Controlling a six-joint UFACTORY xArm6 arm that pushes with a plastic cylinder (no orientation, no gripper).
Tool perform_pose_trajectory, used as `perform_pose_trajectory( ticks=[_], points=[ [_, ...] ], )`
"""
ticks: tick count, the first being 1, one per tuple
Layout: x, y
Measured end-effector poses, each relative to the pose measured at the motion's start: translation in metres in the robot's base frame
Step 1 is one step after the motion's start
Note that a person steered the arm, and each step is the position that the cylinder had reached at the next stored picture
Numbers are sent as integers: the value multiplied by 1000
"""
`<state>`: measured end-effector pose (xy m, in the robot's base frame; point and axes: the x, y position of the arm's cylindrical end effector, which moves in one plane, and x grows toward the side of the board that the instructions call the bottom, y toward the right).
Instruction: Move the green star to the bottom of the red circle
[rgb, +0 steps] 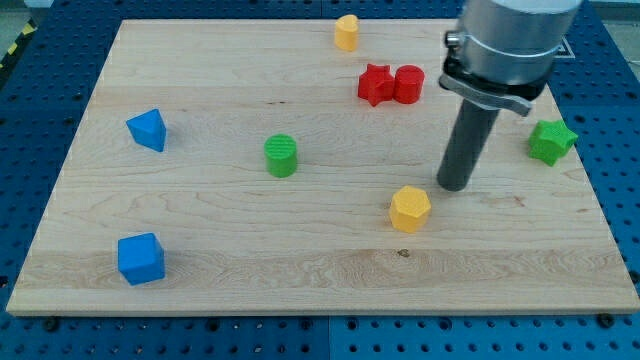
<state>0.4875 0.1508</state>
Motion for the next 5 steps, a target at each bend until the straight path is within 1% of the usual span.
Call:
perform_pose_trajectory(
  ticks=[2,3,5],
  points=[
    [16,98],
    [17,142],
    [10,187]
  ],
)
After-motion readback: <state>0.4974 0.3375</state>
